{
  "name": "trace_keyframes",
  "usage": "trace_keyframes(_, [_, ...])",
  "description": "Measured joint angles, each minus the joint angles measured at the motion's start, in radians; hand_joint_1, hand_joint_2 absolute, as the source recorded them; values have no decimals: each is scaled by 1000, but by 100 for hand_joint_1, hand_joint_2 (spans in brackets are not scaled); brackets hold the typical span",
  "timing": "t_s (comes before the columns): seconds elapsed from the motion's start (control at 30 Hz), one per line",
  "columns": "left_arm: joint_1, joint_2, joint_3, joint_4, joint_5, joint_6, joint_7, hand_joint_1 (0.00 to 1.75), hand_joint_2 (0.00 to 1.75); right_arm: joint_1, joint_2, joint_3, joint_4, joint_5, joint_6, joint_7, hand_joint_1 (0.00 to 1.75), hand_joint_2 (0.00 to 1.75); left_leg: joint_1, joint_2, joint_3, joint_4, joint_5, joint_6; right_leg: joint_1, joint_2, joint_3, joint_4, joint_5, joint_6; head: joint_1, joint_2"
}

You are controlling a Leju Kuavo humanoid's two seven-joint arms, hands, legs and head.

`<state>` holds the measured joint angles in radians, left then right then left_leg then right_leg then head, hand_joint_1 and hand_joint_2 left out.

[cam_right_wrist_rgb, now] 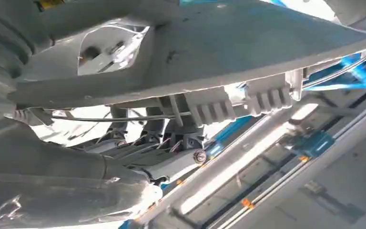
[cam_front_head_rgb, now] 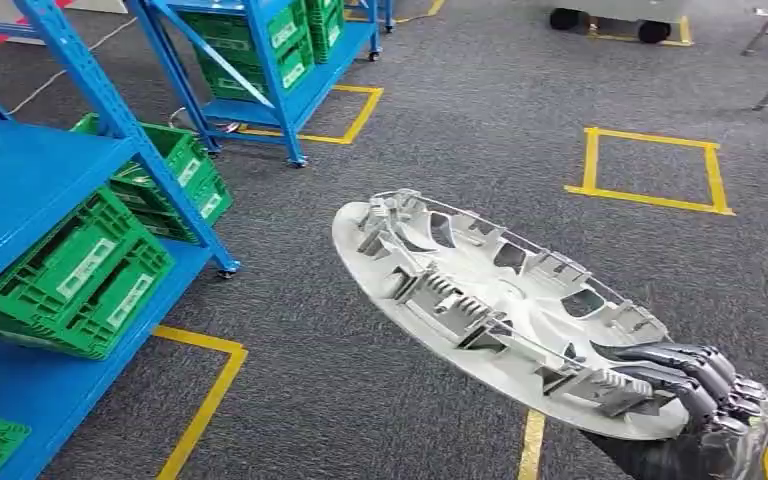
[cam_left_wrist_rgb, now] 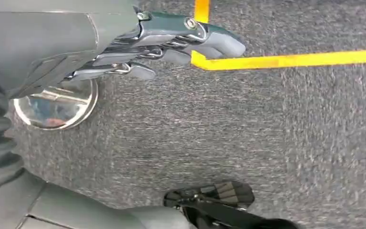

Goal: Take the parts from the cabinet and place them on the table.

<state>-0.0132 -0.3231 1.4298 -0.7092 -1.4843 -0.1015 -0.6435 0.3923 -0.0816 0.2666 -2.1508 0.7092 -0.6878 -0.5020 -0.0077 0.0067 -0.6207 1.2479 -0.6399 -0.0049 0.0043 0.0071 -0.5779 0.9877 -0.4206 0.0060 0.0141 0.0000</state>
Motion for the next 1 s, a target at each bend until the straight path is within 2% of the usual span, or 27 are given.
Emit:
trace_keyframes(0.03, [2,0,0,3,0,0,0,0,175,5,0,-4,-2,0,0,0,115,175,0,-2,-24,49,-9,-1,0,14,-4,0,4,1,0,0])
trace_keyframes(0.07, [3,0,0,4,0,2,0,0,175,10,0,-7,-2,1,0,0,115,175,2,-3,-23,44,10,-2,0,28,-6,0,7,3,0,0])
trace_keyframes(0.1, [2,1,0,6,-1,4,0,0,175,15,0,-10,-4,3,0,0,115,175,4,-4,-1,-4,50,-2,-1,43,-9,1,11,6,0,0])
trace_keyframes(0.13, [1,3,0,8,-1,7,0,0,175,21,0,-14,-8,3,0,-1,115,175,7,-9,38,-86,99,-2,-3,58,-10,2,13,10,0,0])
trace_keyframes(0.17, [2,4,0,12,-2,10,0,0,175,29,0,-19,-13,3,0,-3,115,175,12,-32,80,-171,141,-4,-5,70,-12,5,15,14,0,0])
trace_keyframes(0.2, [1,5,0,18,-2,14,-1,0,175,36,2,-25,-19,3,0,-5,115,175,20,-88,108,-229,157,-8,-5,79,-18,7,18,19,-1,0])
trace_keyframes(0.23, [1,6,0,25,-2,18,-1,0,175,38,3,-31,-27,3,0,-8,115,175,25,-99,115,-265,147,-6,1,93,-33,25,18,24,0,0])
trace_keyframes(0.33, [1,15,-1,40,-3,29,-2,0,175,62,9,-48,-44,-1,0,-17,115,175,13,-68,106,-251,155,10,-11,126,-47,15,37,47,1,0])
trace_keyframes(0.37, [-1,17,-1,46,-3,34,-2,0,175,67,10,-54,-47,-2,0,-18,115,175,20,-49,105,-258,161,19,-13,130,-52,19,37,50,-2,0])
trace_keyframes(0.4, [-4,21,-1,48,-3,37,-2,0,175,72,11,-57,-51,-5,0,-18,115,175,18,-40,104,-258,163,24,-8,80,-69,41,15,51,6,0])
trace_keyframes(0.43, [-4,23,-1,53,-4,39,-2,0,175,72,11,-58,-53,-7,0,-19,115,175,16,-28,103,-258,164,27,-6,38,-93,102,-27,56,14,0])
trace_keyframes(0.47, [-3,24,-1,59,-4,42,-2,0,175,72,11,-61,-54,-10,0,-20,115,175,14,-12,101,-258,164,28,-7,13,-131,194,-75,61,13,0])
trace_keyframes(0.5, [-1,26,-1,63,-4,45,-2,0,175,74,11,-63,-54,-13,0,-20,115,175,12,3,98,-258,164,29,-8,4,-164,276,-111,63,14,0])
trace_keyframes(0.53, [1,29,-1,65,-4,47,-2,0,175,76,13,-64,-54,-16,0,-20,115,175,12,19,97,-257,165,29,-10,0,-185,335,-133,66,13,0])
trace_keyframes(0.57, [1,31,-1,68,-4,51,-2,0,175,79,13,-67,-54,-17,0,-20,115,175,11,32,96,-257,165,29,-11,-1,-181,341,-130,67,14,0])
trace_keyframes(0.6, [0,32,-1,70,-4,53,-2,0,175,81,14,-71,-54,-17,0,-20,115,175,11,45,96,-257,165,29,-13,-2,-153,304,-108,67,14,0])
trace_keyframes(0.63, [-1,34,-1,72,-4,54,-2,0,175,82,14,-73,-54,-18,0,-20,115,175,12,57,97,-257,164,29,-14,-8,-101,221,-71,67,14,0])
trace_keyframes(0.67, [-2,34,-1,74,-4,55,-2,0,175,82,14,-74,-54,-18,0,-21,115,175,12,68,100,-257,163,26,-15,-30,-34,110,-33,68,14,0])
trace_keyframes(0.7, [-3,35,-1,76,-4,55,-2,0,175,81,14,-74,-56,-18,0,-21,115,175,8,77,103,-256,161,22,-14,-70,7,31,-30,69,14,0])
trace_keyframes(0.73, [-3,37,-1,77,-4,55,-2,0,175,81,16,-74,-56,-18,0,-22,115,175,2,84,101,-255,159,16,-7,-72,21,28,-31,59,12,0])
trace_keyframes(0.77, [-4,38,-1,79,-4,56,-2,0,175,83,17,-75,-59,-18,0,-22,115,175,2,87,102,-254,161,12,-6,-57,16,26,-29,48,8,0])
trace_keyframes(0.83, [-7,39,-1,81,-4,56,-2,0,175,84,19,-79,-60,-18,0,-22,115,175,5,103,104,-259,166,2,-1,-41,5,29,-27,36,10,0])
trace_keyframes(0.87, [-8,38,-2,82,-4,56,-2,0,175,84,19,-80,-62,-18,0,-22,115,175,7,109,104,-260,162,-7,-4,-29,8,19,-21,25,11,0])
trace_keyframes(0.9, [-10,39,-2,83,-4,56,-2,0,175,87,21,-81,-64,-18,0,-22,115,175,10,69,99,-247,146,-12,-7,-22,8,16,-16,17,8,0])
trace_keyframes(0.93, [-10,38,-1,84,-4,57,-2,0,175,85,23,-81,-66,-18,0,-22,115,175,11,31,77,-197,110,-13,-8,-14,6,15,-13,11,6,0])
trace_keyframes(0.97, [-8,38,-1,85,-4,57,-2,0,175,83,25,-81,-66,-19,0,-24,115,175,11,10,39,-115,67,-13,-8,-3,2,15,-12,7,4,0])
trace_keyframes(1.0, [-5,38,-1,86,-4,58,-2,0,175,82,25,-81,-66,-24,0,-25,115,175,10,1,-5,-26,29,-13,-7,10,0,15,-11,6,4,0])
